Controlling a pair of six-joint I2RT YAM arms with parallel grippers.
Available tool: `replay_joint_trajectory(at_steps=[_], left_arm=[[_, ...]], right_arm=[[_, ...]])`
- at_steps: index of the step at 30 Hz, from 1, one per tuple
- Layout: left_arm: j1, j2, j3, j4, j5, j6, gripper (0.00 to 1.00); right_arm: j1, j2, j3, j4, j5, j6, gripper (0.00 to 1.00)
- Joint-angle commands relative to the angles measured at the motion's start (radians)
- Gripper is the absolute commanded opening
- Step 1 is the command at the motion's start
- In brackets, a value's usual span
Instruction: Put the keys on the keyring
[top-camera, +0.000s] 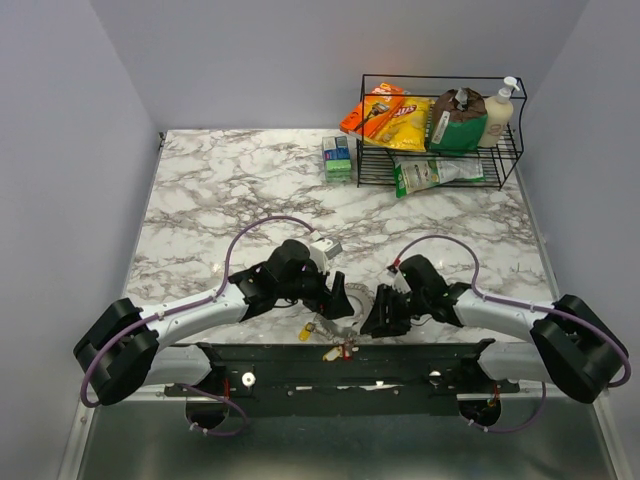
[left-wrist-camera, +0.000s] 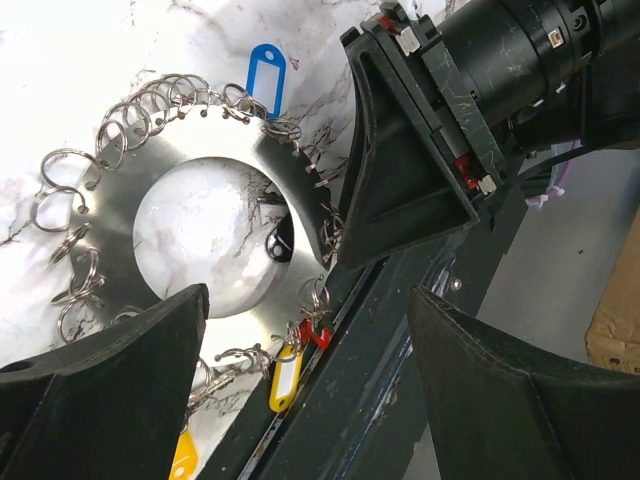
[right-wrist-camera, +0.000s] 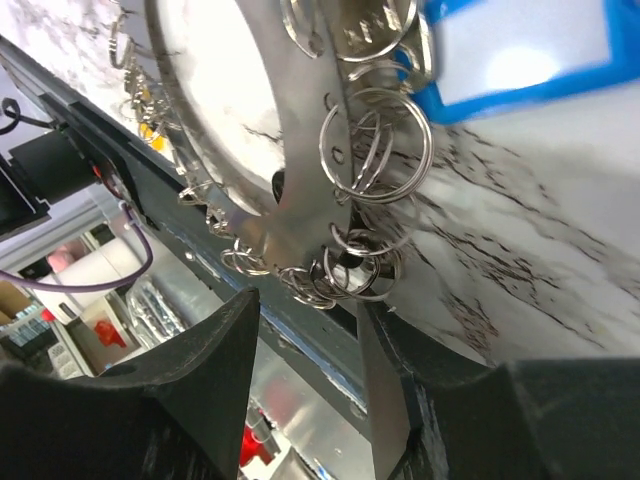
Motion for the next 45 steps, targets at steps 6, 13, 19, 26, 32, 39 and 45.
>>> replay_joint_trajectory(at_steps=[6, 13, 19, 26, 32, 39, 45], left_arm=[[-0.002, 0.009, 0.024, 0.002, -0.027, 0.018, 0.88], [-0.002, 0.031, 0.021, 0.018, -0.024, 0.017, 0.88], [-0.002, 0.035, 0.018, 0.018, -0.019, 0.01, 0.86], [0.027, -0.014, 0.021, 0.031, -0.003, -0.046, 0.87], [0.159, -0.055, -0.008, 0.056, 0.089, -0.129, 0.89], [0.349, -0.089, -0.097, 0.146, 0.217, -0.24, 0.89], [0.371, -0.086, -0.108, 0.143, 0.235, -0.24, 0.89]], right_arm=[[-0.005, -0.13, 0.084, 0.006, 0.081, -0.024, 0.52], [-0.005, -0.202, 0.067, 0.072, 0.164, -0.048, 0.52], [-0.004, -0.211, 0.133, -0.081, 0.23, -0.203, 0.5], [0.073, -0.197, 0.257, -0.336, 0.444, -0.381, 0.48], [0.243, -0.139, 0.321, -0.445, 0.63, -0.407, 0.49], [0.42, -0.036, 0.363, -0.477, 0.768, -0.401, 0.57], [0.529, 0.068, 0.4, -0.476, 0.867, -0.398, 0.64]])
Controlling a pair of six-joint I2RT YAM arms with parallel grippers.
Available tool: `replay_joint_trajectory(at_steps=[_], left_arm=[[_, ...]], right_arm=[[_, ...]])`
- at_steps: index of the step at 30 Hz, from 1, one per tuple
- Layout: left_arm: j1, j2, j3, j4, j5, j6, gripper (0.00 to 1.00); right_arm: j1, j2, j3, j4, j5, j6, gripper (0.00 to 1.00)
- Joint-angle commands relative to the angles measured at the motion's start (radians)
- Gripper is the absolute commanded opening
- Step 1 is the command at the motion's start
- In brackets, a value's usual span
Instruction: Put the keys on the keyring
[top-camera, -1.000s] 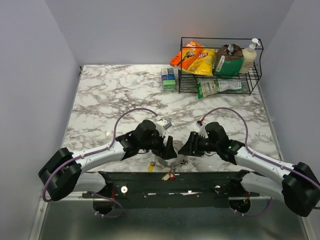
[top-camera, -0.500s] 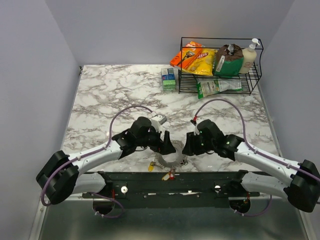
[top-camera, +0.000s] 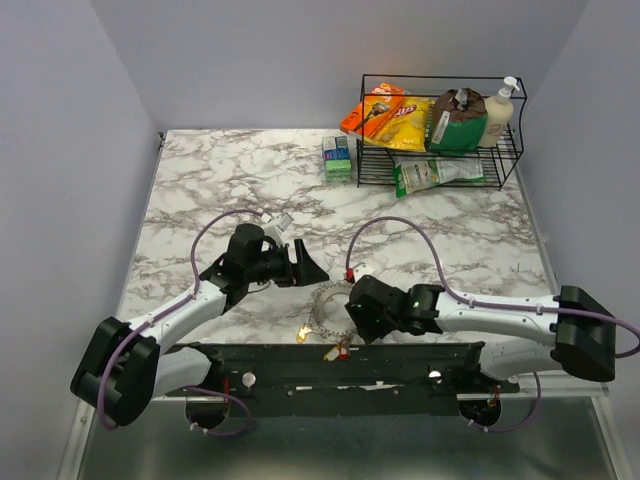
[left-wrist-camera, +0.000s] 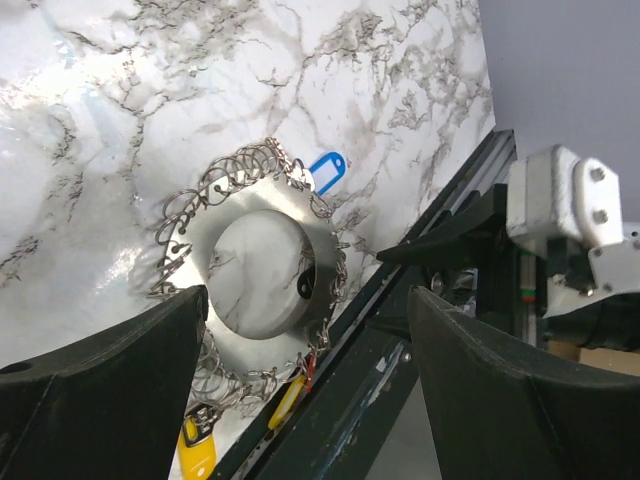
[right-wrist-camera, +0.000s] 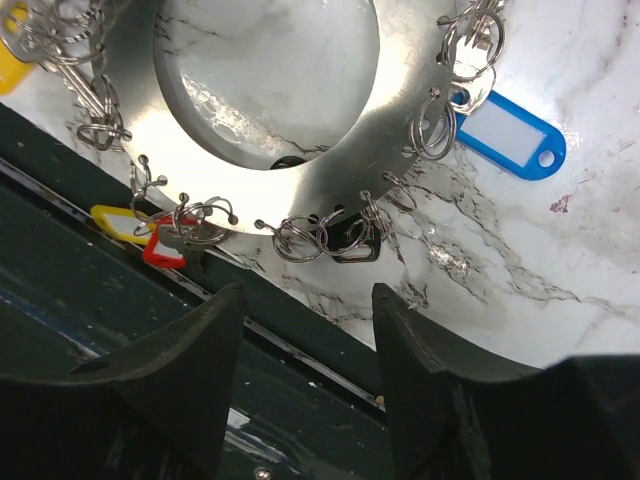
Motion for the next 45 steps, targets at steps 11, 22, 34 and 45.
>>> replay_joint_trajectory(at_steps=[11, 22, 34, 45], left_arm=[[0.009, -0.022, -0.029, 0.037, 0.069, -0.025, 0.89], [0.009, -0.027, -0.026, 0.03, 0.07, -0.018, 0.89], [0.008, -0.031, -0.028, 0.019, 0.064, 0.008, 0.89], [0.008, -0.037, -0.008, -0.032, 0.049, 0.051, 0.89]], right_arm=[[0.091, 0.203, 0.106, -0.019, 0.174, -0.014, 0.62], [0.091, 0.23, 0.132, -0.024, 0.208, -0.017, 0.22], [0.091, 0.124, 0.152, -0.013, 0.224, -0.086, 0.0], [0.091, 0.17, 0.18, -0.05, 0.159, -0.187, 0.45]])
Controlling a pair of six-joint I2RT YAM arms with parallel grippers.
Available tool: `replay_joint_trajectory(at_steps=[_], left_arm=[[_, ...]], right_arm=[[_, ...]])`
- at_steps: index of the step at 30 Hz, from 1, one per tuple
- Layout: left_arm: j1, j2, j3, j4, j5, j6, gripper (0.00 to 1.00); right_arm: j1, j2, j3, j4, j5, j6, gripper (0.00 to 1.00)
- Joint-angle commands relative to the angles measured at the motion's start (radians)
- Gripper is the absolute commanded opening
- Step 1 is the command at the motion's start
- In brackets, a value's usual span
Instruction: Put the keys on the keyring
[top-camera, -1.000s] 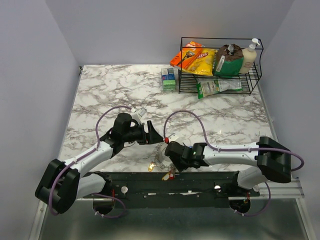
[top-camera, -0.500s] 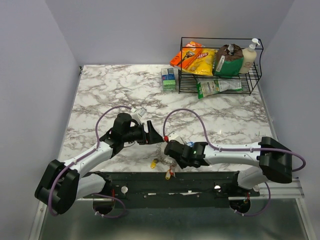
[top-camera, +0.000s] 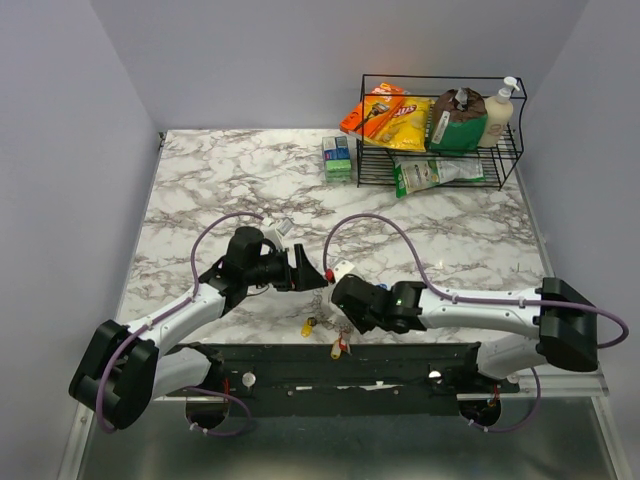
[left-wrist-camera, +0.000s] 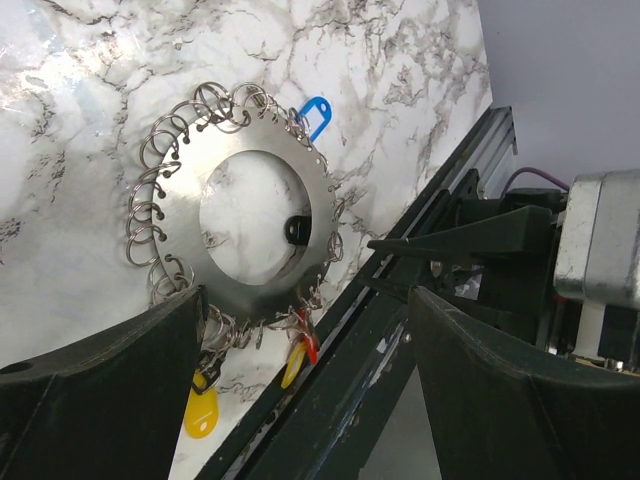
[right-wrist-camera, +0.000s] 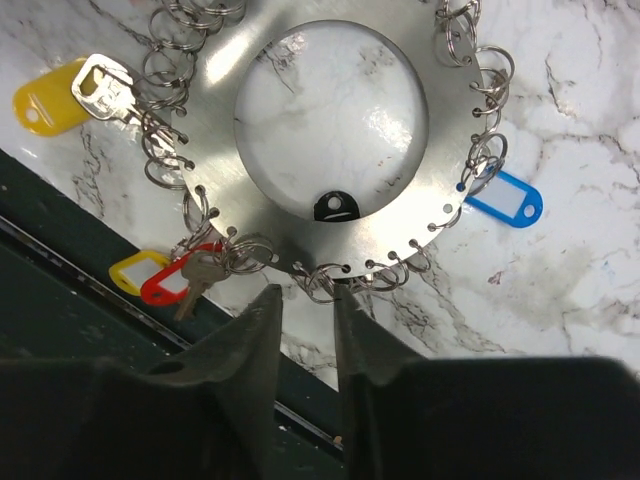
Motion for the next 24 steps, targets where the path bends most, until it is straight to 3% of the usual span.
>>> replay_joint_trajectory(at_steps=[1, 6, 24], left_arm=[[0.003, -0.024, 0.015, -0.023, 0.006, 0.03, 0.89], [0.003, -0.023, 0.015, -0.026, 0.0, 0.035, 0.89], [0.003, 0.014, 0.025, -0.019, 0.005, 0.048, 0.89]], right_arm=[[0.008, 0.063, 0.052, -0.052, -0.011, -0.048, 0.48], [0.007, 0.105, 0.077, -0.082, -0.006, -0.047, 0.55], [0.007, 0.252, 0.083, -0.095, -0.04, -0.01, 0.53]])
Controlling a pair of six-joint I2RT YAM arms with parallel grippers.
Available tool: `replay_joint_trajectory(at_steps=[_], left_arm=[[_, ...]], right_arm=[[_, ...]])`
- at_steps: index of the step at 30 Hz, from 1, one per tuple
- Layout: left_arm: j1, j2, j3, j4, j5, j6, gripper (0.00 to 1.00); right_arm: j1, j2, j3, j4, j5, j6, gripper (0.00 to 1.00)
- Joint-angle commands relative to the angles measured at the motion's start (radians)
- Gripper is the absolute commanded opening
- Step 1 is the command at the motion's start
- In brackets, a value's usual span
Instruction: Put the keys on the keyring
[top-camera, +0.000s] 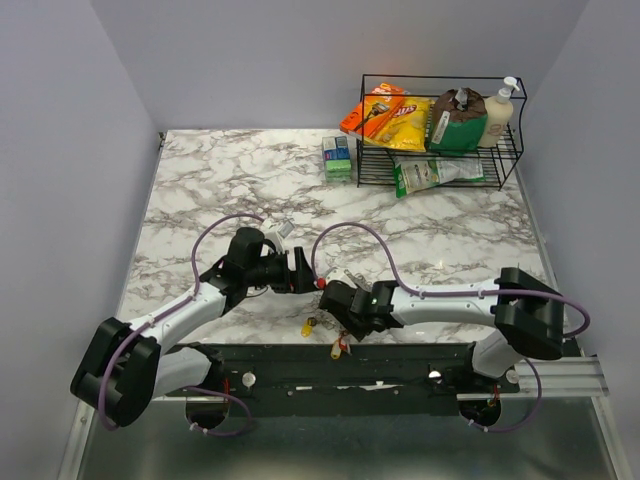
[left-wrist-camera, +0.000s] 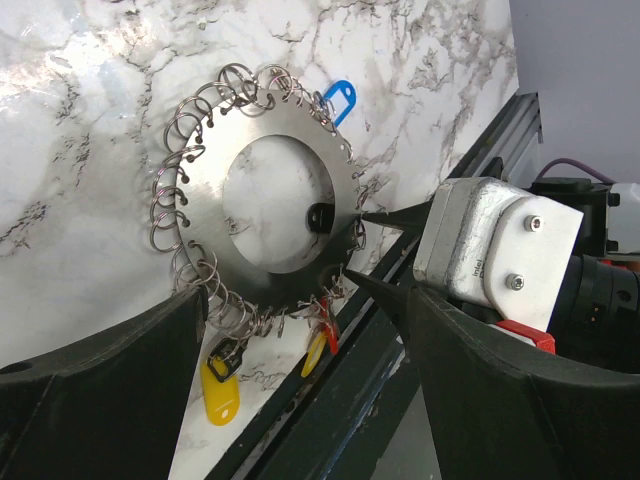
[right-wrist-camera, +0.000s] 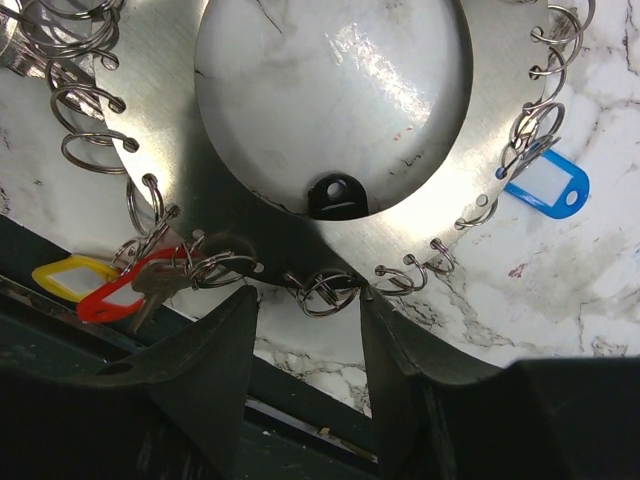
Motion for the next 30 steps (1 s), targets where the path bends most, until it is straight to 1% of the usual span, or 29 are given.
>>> replay_joint_trajectory(at_steps=[1, 3, 4, 6, 7, 9, 10, 11, 20, 24, 25, 26, 27, 28, 30], left_arm=[[0.003, 0.003, 0.025, 0.019, 0.007, 0.006, 0.9], [0.001, 0.0, 0.022, 0.019, 0.005, 0.004, 0.9], [0.003, -0.001, 0.022, 0.016, 0.004, 0.006, 0.9], [0.001, -0.005, 0.019, 0.014, 0.001, 0.007, 0.89], [0.001, -0.006, 0.019, 0.013, -0.001, 0.007, 0.9], [0.003, -0.011, 0.016, 0.01, -0.002, 0.007, 0.89], [0.001, -0.012, 0.016, 0.008, -0.007, 0.007, 0.9], [0.003, -0.015, 0.014, 0.008, -0.007, 0.007, 0.9], [0.003, -0.038, 0.029, -0.043, -0.031, 0.042, 0.9], [0.001, -0.058, 0.04, -0.087, -0.063, 0.058, 0.89], [0.001, -0.067, 0.043, -0.09, -0.083, 0.056, 0.89], [0.001, -0.086, 0.049, -0.133, -0.12, 0.056, 0.9], [0.001, -0.098, 0.065, -0.208, -0.208, 0.056, 0.9], [0.001, -0.109, 0.072, -0.242, -0.249, 0.058, 0.9], [0.001, -0.153, 0.103, -0.349, -0.348, 0.066, 0.89]], right_arm=[[0.008, 0.066, 0.025, -0.015, -0.019, 0.009, 0.5], [0.008, 0.084, 0.03, -0.028, 0.008, 0.015, 0.45], [0.006, 0.095, 0.034, -0.029, 0.018, 0.017, 0.37], [0.008, 0.098, 0.036, -0.034, 0.039, 0.017, 0.29], [0.006, 0.097, 0.037, -0.034, 0.045, 0.016, 0.21], [0.008, 0.088, 0.042, -0.035, 0.053, 0.006, 0.11], [0.008, 0.081, 0.045, -0.035, 0.055, 0.003, 0.03], [0.008, 0.069, 0.048, -0.034, 0.058, -0.003, 0.0], [0.008, -0.046, 0.076, -0.011, 0.009, -0.11, 0.0], [0.008, -0.064, 0.092, 0.0, -0.06, -0.181, 0.0], [0.008, -0.061, 0.095, 0.003, -0.083, -0.205, 0.0], [0.008, -0.055, 0.097, 0.003, -0.093, -0.214, 0.0], [0.008, -0.051, 0.1, 0.0, -0.1, -0.224, 0.0], [0.008, -0.044, 0.103, 0.0, -0.138, -0.254, 0.0], [0.008, -0.043, 0.1, 0.005, -0.166, -0.276, 0.0]])
